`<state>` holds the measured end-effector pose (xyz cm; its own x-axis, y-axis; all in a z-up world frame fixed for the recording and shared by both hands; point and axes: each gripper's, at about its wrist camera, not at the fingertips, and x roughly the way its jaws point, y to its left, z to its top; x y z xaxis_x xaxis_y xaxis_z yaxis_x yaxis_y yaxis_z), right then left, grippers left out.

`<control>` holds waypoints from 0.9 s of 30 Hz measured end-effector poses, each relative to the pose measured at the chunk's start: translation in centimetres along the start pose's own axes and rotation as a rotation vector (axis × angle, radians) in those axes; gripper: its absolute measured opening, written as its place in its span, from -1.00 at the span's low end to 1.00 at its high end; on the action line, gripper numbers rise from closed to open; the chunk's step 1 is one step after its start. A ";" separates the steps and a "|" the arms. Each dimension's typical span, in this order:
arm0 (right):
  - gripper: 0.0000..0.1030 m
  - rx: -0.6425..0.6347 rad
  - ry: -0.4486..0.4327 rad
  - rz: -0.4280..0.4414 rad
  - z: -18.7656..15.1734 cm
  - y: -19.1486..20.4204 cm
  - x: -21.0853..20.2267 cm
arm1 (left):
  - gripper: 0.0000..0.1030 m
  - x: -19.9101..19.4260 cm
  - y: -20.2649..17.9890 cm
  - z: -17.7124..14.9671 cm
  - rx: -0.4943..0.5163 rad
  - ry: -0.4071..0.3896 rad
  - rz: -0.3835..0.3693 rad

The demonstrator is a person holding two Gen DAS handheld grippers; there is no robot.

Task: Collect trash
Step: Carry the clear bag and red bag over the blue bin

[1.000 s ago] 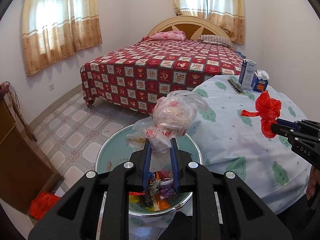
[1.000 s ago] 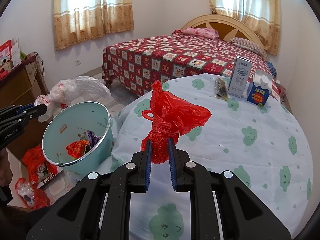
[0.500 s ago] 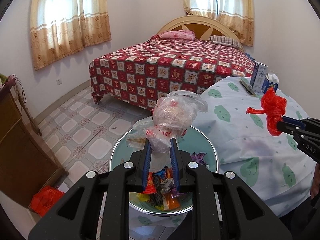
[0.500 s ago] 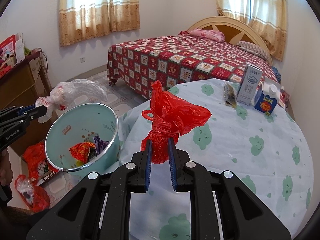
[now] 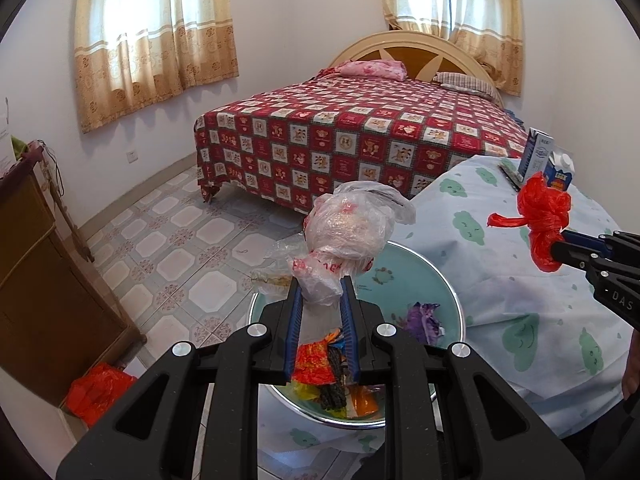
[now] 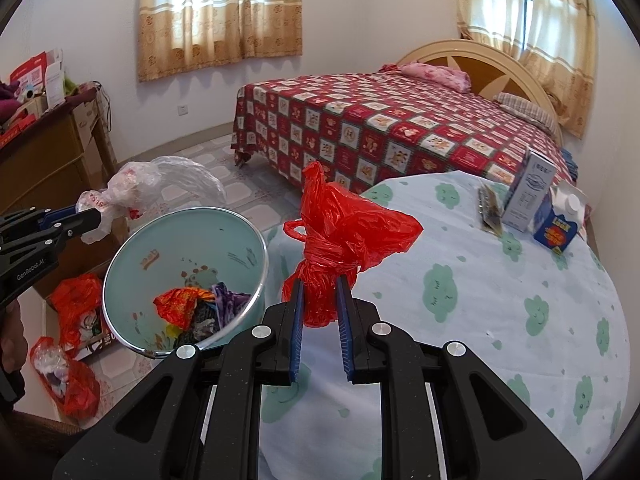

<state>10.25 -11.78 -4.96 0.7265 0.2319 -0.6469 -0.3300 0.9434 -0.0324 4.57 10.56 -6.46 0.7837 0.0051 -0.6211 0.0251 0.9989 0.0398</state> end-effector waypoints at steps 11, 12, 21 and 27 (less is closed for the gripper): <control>-0.68 -0.032 0.009 0.030 0.8 1.8 1.1 | -0.63 0.0 1.6 -0.1 -0.025 0.006 0.027; -0.68 -0.034 0.009 0.031 0.8 2.0 1.1 | -0.63 0.0 1.7 -0.1 -0.028 0.005 0.030; -0.67 -0.052 0.007 0.044 1.4 3.0 1.5 | -0.63 0.0 2.8 -0.2 -0.044 0.007 0.042; -0.68 -0.060 0.007 0.051 1.6 3.7 1.6 | -0.63 0.0 3.2 -0.1 -0.051 0.006 0.047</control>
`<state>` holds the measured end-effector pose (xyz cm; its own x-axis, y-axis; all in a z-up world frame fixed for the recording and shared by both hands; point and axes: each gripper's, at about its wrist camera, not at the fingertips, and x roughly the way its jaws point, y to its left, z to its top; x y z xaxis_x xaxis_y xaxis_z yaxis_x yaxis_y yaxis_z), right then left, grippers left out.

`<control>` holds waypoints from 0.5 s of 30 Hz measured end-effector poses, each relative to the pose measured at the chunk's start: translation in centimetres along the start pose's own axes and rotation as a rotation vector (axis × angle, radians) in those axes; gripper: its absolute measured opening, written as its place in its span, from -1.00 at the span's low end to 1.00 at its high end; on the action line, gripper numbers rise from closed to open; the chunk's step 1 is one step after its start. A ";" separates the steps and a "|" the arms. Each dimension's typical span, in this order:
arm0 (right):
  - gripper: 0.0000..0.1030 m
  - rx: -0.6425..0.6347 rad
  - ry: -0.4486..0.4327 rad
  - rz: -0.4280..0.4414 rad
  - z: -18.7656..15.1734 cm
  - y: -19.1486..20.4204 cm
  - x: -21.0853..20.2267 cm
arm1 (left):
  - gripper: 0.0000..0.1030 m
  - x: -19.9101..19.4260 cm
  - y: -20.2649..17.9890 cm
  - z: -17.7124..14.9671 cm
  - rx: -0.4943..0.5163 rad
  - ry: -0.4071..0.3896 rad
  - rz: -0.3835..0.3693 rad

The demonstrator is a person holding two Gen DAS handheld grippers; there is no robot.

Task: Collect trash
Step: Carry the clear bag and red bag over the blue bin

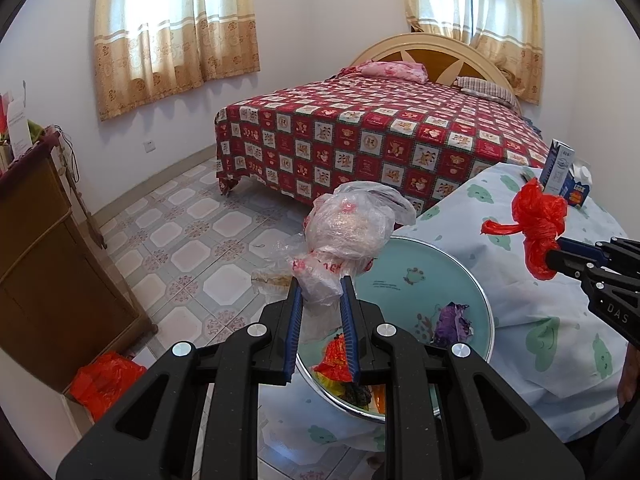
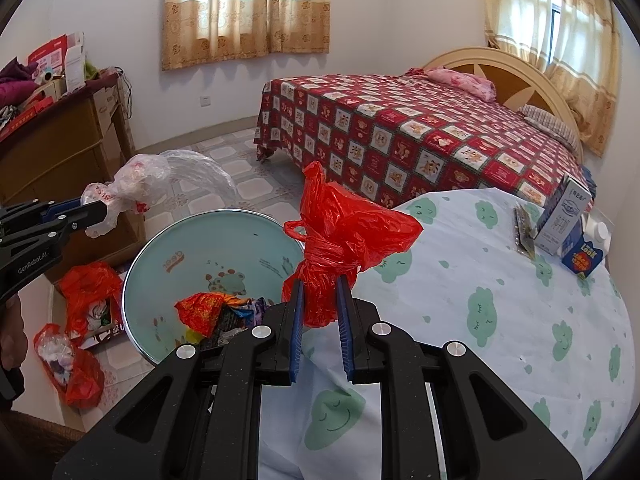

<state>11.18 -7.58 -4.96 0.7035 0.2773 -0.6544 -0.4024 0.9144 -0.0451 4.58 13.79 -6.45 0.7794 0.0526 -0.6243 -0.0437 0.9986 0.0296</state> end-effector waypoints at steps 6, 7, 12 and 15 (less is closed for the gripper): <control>-0.68 -0.007 0.004 0.007 0.0 0.5 0.4 | -0.63 0.1 0.6 0.1 -0.016 0.001 0.012; -0.68 -0.009 0.005 0.008 0.0 0.5 0.4 | -0.63 0.1 0.8 0.1 -0.018 0.001 0.013; -0.67 -0.018 0.008 0.014 0.2 1.1 0.7 | -0.63 0.1 1.1 0.2 -0.029 -0.002 0.022; -0.67 -0.025 0.007 0.020 0.3 1.3 0.8 | -0.63 0.1 1.5 0.2 -0.037 -0.002 0.025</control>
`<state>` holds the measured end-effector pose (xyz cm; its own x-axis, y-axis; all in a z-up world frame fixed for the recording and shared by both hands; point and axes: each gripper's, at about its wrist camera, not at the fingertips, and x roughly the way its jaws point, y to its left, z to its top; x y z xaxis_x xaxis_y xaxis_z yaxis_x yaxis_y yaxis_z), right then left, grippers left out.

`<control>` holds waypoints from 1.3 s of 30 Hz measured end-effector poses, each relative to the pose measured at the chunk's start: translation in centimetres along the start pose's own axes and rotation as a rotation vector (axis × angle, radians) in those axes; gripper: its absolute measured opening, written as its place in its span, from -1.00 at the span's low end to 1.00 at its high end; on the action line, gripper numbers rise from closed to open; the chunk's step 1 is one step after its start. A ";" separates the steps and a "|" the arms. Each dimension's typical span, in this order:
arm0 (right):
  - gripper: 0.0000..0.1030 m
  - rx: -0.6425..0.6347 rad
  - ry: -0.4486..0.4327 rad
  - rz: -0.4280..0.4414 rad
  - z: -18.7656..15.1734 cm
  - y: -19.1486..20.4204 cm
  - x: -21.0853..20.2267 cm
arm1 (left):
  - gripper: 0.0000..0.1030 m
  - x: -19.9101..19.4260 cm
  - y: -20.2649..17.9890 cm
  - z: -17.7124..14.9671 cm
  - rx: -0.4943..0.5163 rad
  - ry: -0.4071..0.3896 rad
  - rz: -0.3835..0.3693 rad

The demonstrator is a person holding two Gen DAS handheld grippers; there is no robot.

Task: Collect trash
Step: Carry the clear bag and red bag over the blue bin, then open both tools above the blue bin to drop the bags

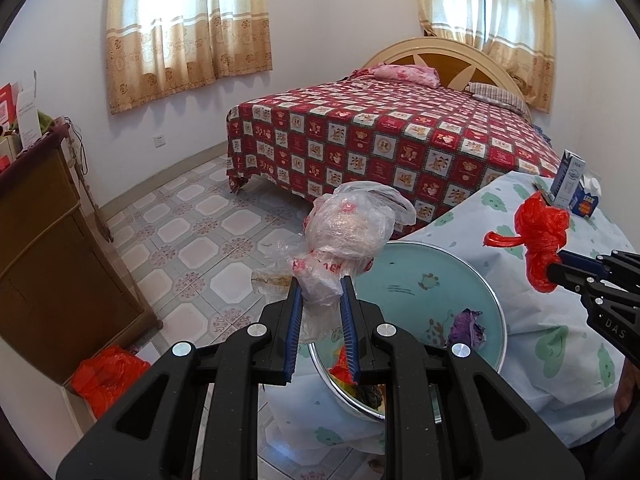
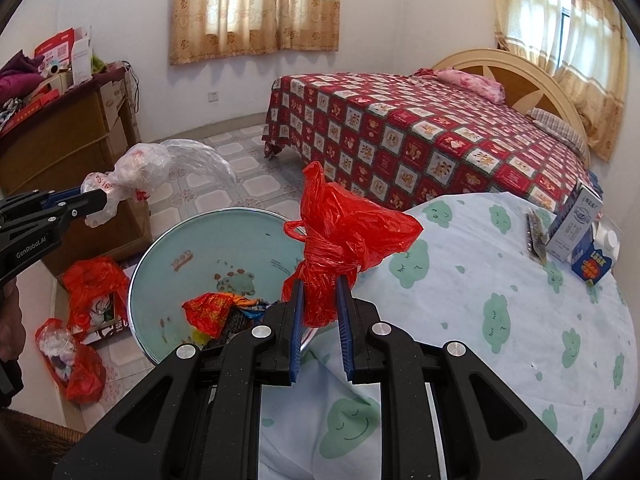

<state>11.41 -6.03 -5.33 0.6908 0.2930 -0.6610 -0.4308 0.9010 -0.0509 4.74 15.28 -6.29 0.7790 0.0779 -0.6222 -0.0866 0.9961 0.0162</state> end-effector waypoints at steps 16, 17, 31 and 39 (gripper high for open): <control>-0.67 -0.039 0.006 0.026 0.8 2.0 1.1 | -0.63 -0.2 0.8 0.2 -0.020 -0.007 0.005; -0.67 -0.040 0.007 0.026 0.8 2.0 1.1 | -0.63 -0.2 0.8 0.2 -0.020 -0.007 0.005; -0.28 -0.026 -0.026 0.048 0.8 2.0 1.5 | -0.44 -0.2 -0.5 0.2 -0.010 -0.016 -0.039; 0.12 0.088 -0.095 0.024 -0.6 -0.1 -1.1 | 0.26 -1.7 -1.6 0.1 -0.003 -0.060 -0.056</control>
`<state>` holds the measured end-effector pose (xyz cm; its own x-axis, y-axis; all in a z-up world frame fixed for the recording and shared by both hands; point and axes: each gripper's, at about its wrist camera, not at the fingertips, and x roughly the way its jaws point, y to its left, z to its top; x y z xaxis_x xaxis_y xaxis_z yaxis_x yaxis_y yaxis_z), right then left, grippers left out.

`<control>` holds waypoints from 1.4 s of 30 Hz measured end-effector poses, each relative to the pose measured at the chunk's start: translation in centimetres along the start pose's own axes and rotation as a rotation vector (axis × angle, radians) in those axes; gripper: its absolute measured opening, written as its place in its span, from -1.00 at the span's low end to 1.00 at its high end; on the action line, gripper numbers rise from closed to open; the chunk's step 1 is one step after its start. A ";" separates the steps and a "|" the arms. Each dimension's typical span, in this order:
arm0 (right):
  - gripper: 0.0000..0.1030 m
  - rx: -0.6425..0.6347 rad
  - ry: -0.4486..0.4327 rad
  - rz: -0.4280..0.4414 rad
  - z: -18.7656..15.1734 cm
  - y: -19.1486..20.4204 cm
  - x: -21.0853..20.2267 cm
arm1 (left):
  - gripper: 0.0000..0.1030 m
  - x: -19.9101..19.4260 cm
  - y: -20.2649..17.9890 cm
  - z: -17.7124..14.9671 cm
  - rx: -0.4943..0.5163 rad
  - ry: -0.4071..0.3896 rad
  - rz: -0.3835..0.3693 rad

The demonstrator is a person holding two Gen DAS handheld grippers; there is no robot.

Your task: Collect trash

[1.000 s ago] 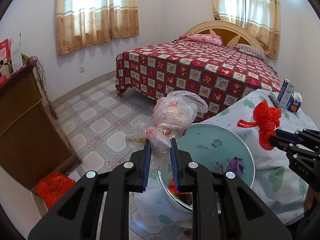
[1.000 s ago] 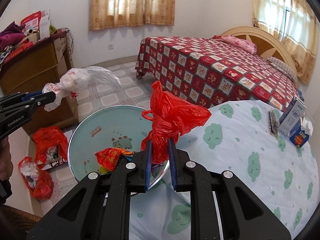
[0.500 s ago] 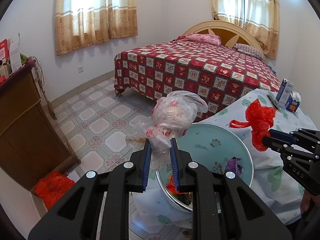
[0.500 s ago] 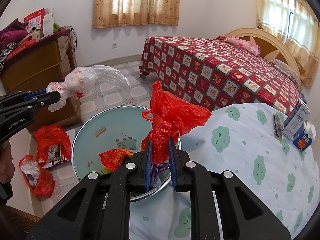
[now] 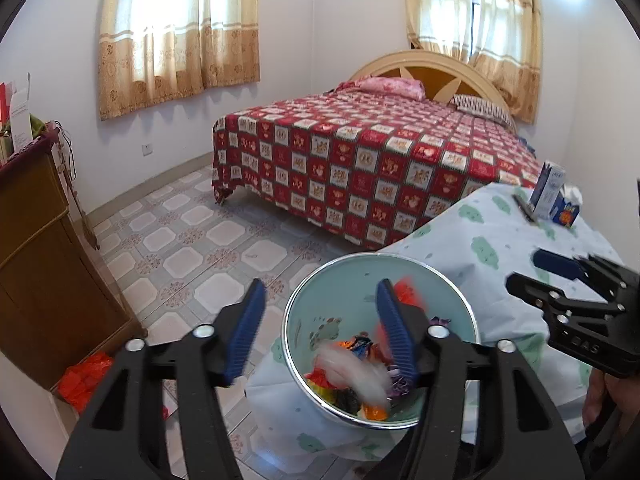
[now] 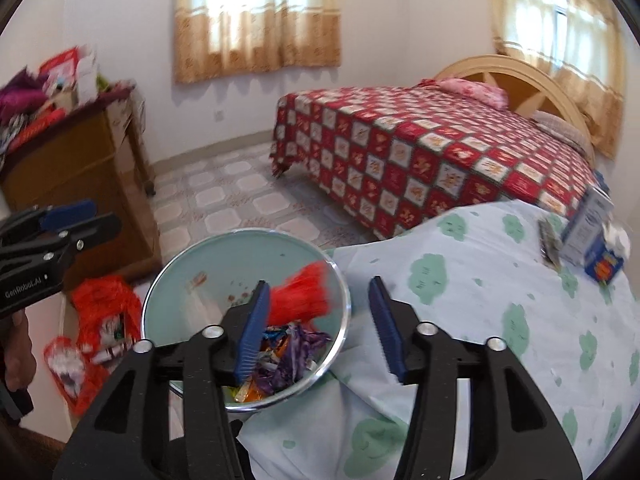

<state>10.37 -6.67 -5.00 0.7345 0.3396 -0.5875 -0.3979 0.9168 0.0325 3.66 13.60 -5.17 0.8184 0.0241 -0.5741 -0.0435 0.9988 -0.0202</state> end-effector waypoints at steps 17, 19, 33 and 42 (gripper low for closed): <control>0.41 0.052 -0.191 -0.133 -1.6 -2.9 -9.9 | 0.67 -4.6 -2.3 1.1 0.039 -0.124 -0.009; 0.42 0.055 -0.201 -0.140 -1.6 -3.0 -10.2 | 0.70 -4.9 -2.4 1.1 0.041 -0.133 -0.010; 0.49 0.044 -0.230 -0.160 -1.5 -2.3 -11.5 | 0.85 -5.9 -2.4 1.4 0.040 -0.164 -0.011; 0.51 0.045 -0.231 -0.160 -1.6 -2.4 -11.5 | 0.86 -5.9 -2.4 1.4 0.042 -0.162 -0.010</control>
<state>2.00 -13.07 0.44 0.8940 0.2238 -0.3881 -0.2458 0.9693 -0.0073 -0.25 11.10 -0.60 0.9006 0.0175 -0.4344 -0.0139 0.9998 0.0115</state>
